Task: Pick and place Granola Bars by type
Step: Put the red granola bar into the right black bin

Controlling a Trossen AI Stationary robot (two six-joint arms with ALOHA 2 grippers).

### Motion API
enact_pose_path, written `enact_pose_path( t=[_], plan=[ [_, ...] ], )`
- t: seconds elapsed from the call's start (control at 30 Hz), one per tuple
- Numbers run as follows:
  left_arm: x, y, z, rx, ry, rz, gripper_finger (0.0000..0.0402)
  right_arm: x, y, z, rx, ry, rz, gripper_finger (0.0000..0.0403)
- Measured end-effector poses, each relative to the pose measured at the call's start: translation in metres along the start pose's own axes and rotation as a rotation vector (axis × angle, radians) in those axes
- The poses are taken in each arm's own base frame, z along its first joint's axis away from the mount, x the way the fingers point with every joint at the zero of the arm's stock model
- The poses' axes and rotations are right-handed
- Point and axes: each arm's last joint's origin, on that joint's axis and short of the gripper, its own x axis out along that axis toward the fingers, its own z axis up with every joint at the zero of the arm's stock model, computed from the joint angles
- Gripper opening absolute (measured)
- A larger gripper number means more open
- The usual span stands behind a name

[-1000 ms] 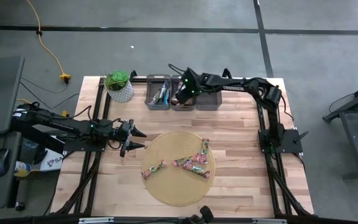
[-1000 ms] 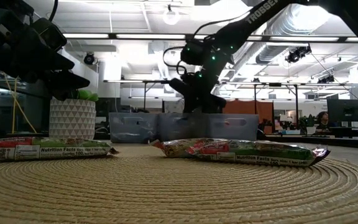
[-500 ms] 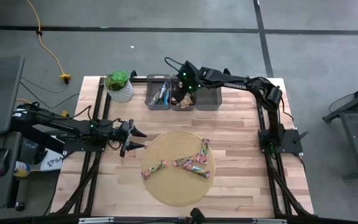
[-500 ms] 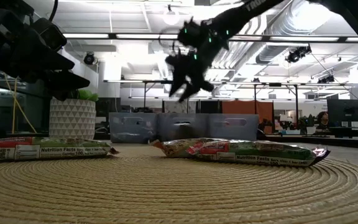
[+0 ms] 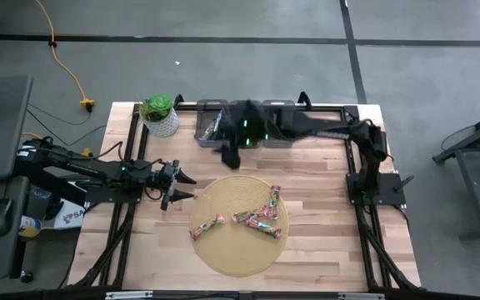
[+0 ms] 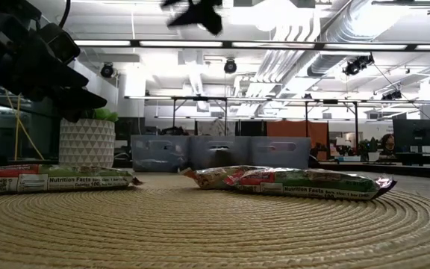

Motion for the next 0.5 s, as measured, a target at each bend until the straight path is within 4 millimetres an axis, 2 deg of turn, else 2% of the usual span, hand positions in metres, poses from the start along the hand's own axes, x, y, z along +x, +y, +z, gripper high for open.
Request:
enact_pose_path(
  t=[0.13, 0.27, 0.4, 0.5],
  plan=[
    [0.000, 0.000, 0.000, 0.000, -0.001, 0.000, 0.0248, 0.001, 0.058, -0.004, -0.105, -0.002, 0.083, 0.0193],
    [0.000, 0.000, 0.000, 0.000, -0.001, -0.001, 0.0248, -0.001, 0.103, -0.014, -0.162, -0.002, 0.110, 0.0193],
    [0.000, 0.000, 0.000, 0.000, -0.002, -0.001, 0.0248, -0.005, 0.132, -0.017, -0.147, -0.051, 0.122, 0.0193],
    [0.000, 0.000, 0.000, 0.000, -0.001, 0.000, 0.0248, -0.007, 0.140, -0.016, -0.095, -0.082, 0.134, 0.0193]
  ],
)
